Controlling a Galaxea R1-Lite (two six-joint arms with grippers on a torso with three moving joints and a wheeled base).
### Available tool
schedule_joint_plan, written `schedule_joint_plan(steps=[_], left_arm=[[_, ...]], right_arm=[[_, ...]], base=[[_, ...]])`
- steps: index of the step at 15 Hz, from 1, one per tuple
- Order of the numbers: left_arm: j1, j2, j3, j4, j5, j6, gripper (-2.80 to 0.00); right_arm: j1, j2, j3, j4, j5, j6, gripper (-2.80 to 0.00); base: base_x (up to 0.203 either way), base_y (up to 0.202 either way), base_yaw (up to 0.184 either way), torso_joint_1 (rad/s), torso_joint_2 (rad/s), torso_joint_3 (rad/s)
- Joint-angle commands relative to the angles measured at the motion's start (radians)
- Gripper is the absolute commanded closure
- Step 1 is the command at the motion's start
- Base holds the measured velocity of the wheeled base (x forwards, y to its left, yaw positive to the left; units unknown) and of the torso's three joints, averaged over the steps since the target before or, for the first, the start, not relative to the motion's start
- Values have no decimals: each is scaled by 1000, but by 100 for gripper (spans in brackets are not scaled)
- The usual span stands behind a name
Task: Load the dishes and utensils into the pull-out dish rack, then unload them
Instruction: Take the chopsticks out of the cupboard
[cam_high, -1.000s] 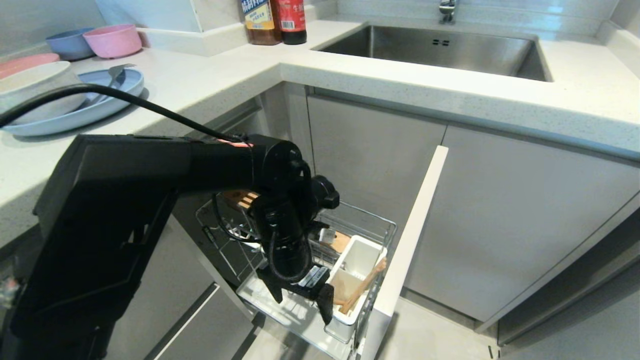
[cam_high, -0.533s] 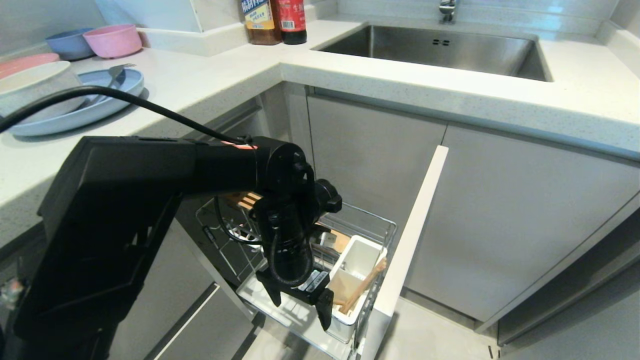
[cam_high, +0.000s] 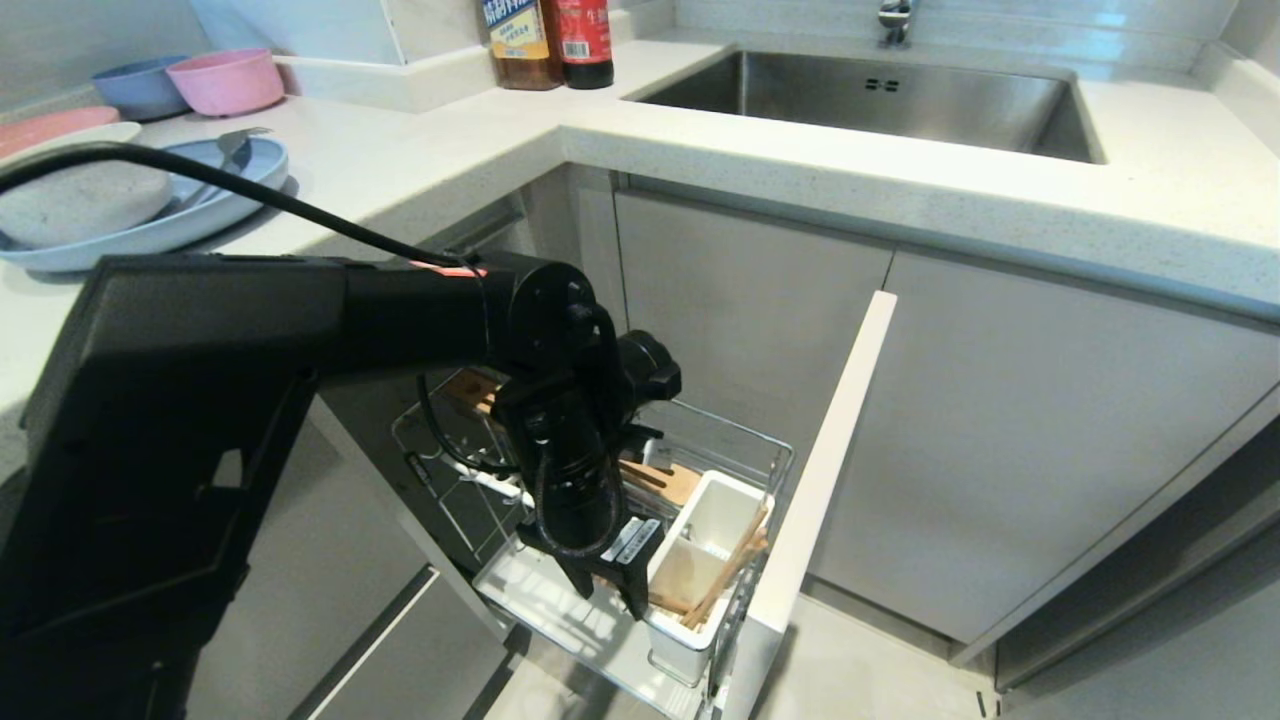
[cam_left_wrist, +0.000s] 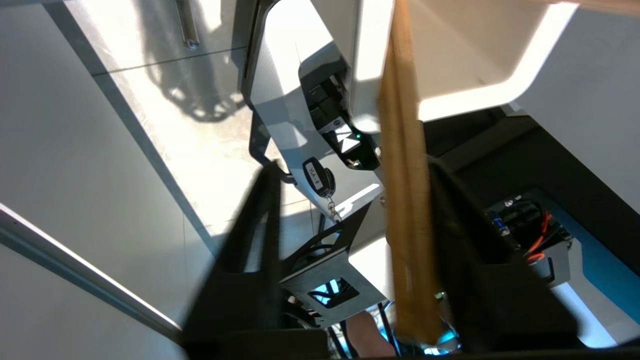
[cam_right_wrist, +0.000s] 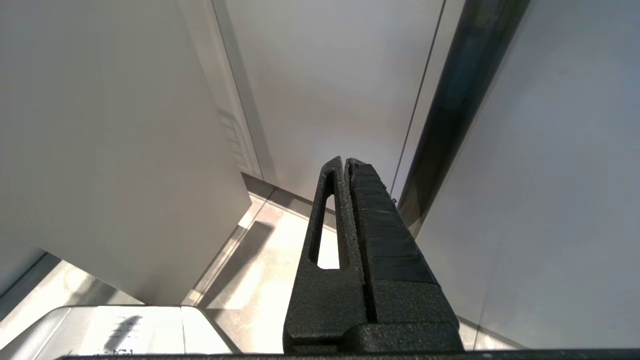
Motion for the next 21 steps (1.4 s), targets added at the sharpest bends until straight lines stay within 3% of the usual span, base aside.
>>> schedule_joint_plan(steps=[1, 8, 11, 21], left_arm=[[-1, -21, 0, 7, -2, -1, 0], [-4, -46, 1, 12, -9, -9, 0], [-14, -85, 1, 19, -5, -52, 0], [-44, -282, 3, 175, -1, -102, 0]], right_arm=[[0, 1, 2, -1, 0, 0, 0], [0, 1, 2, 0, 0, 0, 0], [0, 1, 2, 1, 0, 0, 0], [0, 1, 2, -1, 0, 0, 0]], base=[[0, 0, 0, 0, 0, 0], [0, 0, 0, 0, 0, 0], [0, 0, 0, 0, 0, 0], [0, 0, 0, 0, 0, 0]])
